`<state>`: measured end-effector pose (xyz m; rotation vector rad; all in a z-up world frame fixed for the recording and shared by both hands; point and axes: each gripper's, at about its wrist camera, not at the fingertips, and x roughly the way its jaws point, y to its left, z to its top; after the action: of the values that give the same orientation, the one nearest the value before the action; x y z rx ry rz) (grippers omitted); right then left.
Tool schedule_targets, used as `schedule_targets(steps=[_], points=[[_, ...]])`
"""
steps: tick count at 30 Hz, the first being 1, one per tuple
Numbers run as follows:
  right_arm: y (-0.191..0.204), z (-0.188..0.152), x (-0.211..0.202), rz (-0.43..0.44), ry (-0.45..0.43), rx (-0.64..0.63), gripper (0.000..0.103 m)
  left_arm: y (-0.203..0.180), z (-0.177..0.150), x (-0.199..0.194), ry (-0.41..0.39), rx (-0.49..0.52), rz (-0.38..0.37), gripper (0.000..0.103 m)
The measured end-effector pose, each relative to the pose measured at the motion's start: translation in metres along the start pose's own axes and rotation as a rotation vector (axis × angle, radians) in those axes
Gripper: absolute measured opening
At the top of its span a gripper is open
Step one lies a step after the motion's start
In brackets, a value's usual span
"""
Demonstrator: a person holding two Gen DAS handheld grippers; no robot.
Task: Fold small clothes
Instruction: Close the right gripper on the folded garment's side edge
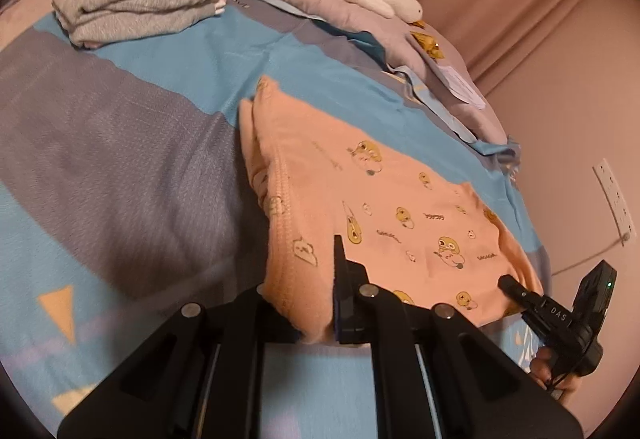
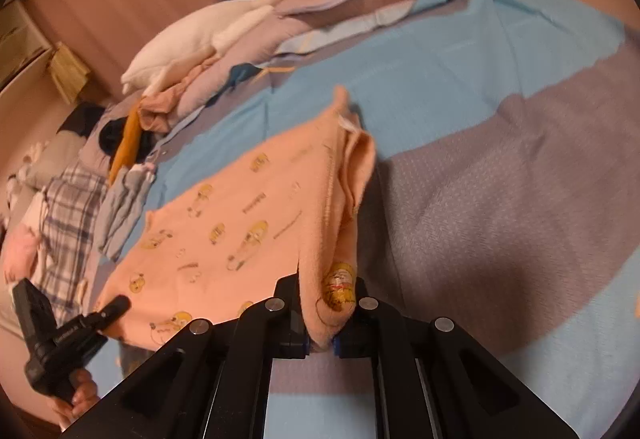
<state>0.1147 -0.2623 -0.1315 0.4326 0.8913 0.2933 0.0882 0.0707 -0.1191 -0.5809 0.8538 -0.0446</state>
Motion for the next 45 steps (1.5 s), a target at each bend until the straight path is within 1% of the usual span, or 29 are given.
schedule_targets(steps=[8, 11, 16, 19, 22, 25, 28, 31, 35, 41, 45], points=[[-0.002, -0.016, -0.031, -0.009, -0.013, -0.011, 0.008, -0.008, -0.026, -0.025, 0.033, 0.011, -0.01, 0.01], [-0.003, -0.024, -0.037, -0.021, -0.006, -0.006, 0.008, -0.009, -0.038, -0.03, 0.046, 0.011, -0.003, 0.01], [-0.011, -0.037, -0.042, -0.019, 0.007, 0.027, 0.008, -0.007, -0.058, -0.031, 0.067, 0.018, 0.028, 0.01], [-0.016, -0.044, -0.04, -0.025, 0.015, 0.034, 0.008, -0.003, -0.067, -0.028, 0.075, 0.027, 0.041, 0.011], [-0.022, -0.05, -0.032, -0.041, 0.044, 0.054, 0.008, 0.003, -0.072, -0.02, 0.085, 0.018, 0.062, 0.011], [-0.023, -0.055, -0.026, -0.065, 0.047, 0.038, 0.008, 0.008, -0.077, -0.013, 0.093, 0.015, 0.07, 0.013], [-0.027, -0.06, -0.014, -0.096, 0.077, 0.053, 0.008, 0.018, -0.079, 0.001, 0.135, -0.016, 0.069, 0.015], [-0.029, -0.066, -0.008, -0.118, 0.081, 0.043, 0.008, 0.019, -0.08, -0.001, 0.123, -0.015, 0.055, 0.016], [-0.03, -0.067, -0.011, -0.115, 0.072, 0.046, 0.008, 0.017, -0.084, -0.003, 0.101, -0.017, 0.067, 0.017], [-0.028, -0.07, -0.013, -0.134, 0.057, 0.031, 0.008, 0.014, -0.087, -0.012, 0.1, -0.002, 0.083, 0.024], [-0.03, -0.072, -0.014, -0.129, 0.051, 0.044, 0.008, 0.007, -0.086, -0.026, 0.068, 0.058, 0.156, 0.037]])
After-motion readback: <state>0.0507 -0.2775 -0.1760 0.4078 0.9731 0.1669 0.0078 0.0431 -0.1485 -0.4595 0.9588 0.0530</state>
